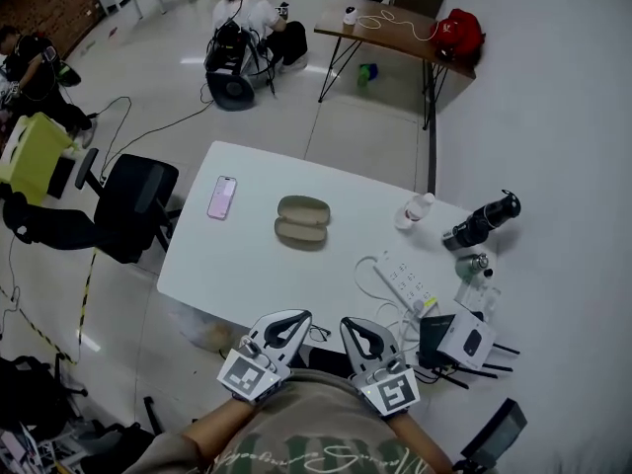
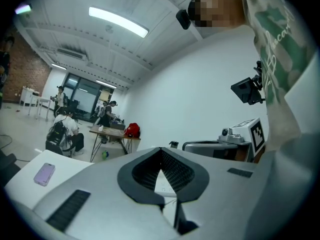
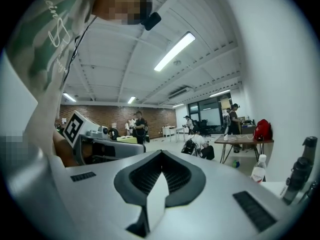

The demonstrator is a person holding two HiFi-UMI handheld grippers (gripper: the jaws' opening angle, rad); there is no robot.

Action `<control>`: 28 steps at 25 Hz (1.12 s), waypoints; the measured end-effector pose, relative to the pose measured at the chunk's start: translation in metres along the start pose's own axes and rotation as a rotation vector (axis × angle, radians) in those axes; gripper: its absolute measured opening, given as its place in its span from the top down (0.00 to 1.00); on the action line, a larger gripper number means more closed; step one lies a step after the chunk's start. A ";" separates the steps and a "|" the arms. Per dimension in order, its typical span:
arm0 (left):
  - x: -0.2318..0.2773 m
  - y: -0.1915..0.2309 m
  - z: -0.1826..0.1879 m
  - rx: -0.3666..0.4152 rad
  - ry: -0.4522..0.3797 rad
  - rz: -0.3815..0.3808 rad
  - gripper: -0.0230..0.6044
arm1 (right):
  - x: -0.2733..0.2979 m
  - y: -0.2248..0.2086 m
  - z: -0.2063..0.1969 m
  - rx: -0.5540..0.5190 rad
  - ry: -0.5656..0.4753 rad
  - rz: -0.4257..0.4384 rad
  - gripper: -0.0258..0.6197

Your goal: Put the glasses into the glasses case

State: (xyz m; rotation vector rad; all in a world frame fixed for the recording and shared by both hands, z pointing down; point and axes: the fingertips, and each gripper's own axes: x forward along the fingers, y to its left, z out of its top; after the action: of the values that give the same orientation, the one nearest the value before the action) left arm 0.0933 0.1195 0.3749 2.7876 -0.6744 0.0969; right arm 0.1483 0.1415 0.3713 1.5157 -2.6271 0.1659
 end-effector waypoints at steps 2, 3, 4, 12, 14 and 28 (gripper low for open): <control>0.004 0.001 0.002 0.004 0.002 -0.034 0.95 | -0.001 0.000 0.001 0.039 0.008 -0.015 0.94; 0.006 0.003 0.005 0.005 -0.003 -0.050 0.95 | 0.000 0.000 0.003 0.053 0.004 -0.022 0.94; 0.008 0.003 0.008 0.006 -0.012 -0.068 0.95 | 0.001 -0.001 0.005 0.059 -0.001 -0.031 0.94; -0.005 0.028 0.015 0.029 -0.024 -0.106 0.95 | 0.023 0.006 0.001 0.065 0.000 -0.063 0.94; -0.011 0.037 0.012 0.026 -0.019 -0.092 0.95 | 0.031 0.014 0.001 0.072 0.013 -0.038 0.94; -0.030 0.048 0.002 -0.004 -0.016 -0.081 0.95 | 0.047 0.021 -0.015 0.101 0.116 -0.039 0.94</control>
State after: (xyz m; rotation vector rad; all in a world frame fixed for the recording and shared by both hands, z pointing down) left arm 0.0447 0.0911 0.3808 2.8102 -0.5644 0.0574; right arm 0.1077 0.1138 0.3917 1.5364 -2.5323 0.3761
